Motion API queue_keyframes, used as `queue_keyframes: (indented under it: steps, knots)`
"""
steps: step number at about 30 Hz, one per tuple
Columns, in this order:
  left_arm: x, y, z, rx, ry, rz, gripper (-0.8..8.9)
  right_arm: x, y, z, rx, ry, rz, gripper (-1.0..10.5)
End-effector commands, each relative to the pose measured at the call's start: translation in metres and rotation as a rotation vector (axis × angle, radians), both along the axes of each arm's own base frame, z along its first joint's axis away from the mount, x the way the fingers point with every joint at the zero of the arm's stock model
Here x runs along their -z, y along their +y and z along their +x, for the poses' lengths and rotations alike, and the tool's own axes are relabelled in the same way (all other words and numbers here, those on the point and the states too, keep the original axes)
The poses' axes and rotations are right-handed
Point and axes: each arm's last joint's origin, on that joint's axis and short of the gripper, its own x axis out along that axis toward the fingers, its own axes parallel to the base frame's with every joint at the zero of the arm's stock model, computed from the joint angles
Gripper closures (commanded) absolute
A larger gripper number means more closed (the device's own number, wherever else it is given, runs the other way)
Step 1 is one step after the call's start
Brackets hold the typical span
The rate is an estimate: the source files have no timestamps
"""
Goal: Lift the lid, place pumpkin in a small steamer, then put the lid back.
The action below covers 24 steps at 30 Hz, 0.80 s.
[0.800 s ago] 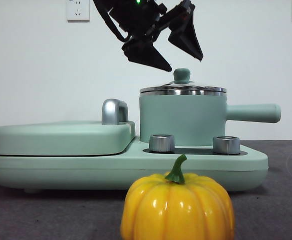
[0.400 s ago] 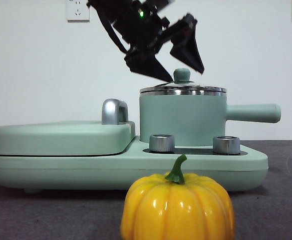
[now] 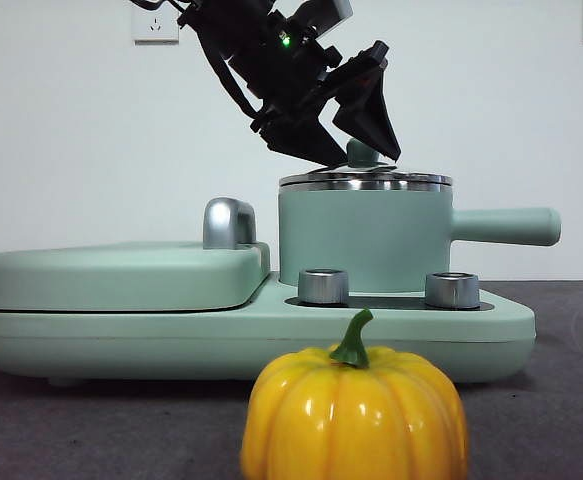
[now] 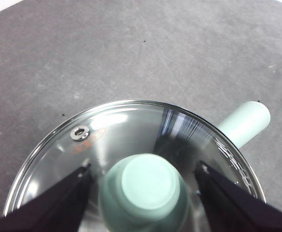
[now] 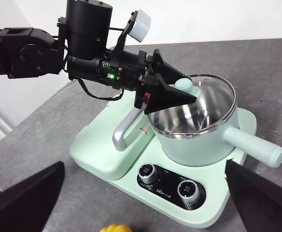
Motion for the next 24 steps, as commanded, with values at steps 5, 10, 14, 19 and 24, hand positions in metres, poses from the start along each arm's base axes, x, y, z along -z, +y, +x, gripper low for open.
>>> queue_keyframes:
  steps: [5,10,14,19,24]
  knots:
    - [-0.004,-0.007,0.003,0.013,-0.037,-0.018,7.14,-0.004,0.0,-0.001,-0.006,-0.016,-0.005,4.2]
    - [-0.003,-0.007,0.003,0.013,-0.033,-0.016,7.57,-0.002,0.0,-0.001,-0.006,-0.002,-0.005,4.2]
    - [-0.013,-0.004,0.0,0.013,-0.054,-0.033,7.57,-0.002,0.0,-0.001,0.004,-0.002,-0.01,4.2]
    - [-0.038,0.004,-0.01,0.012,-0.101,-0.07,7.57,-0.002,0.0,-0.001,0.016,-0.005,-0.016,4.2]
    - [-0.072,0.019,-0.027,0.009,-0.156,-0.114,7.57,-0.002,0.0,0.003,0.014,0.019,-0.014,4.2]
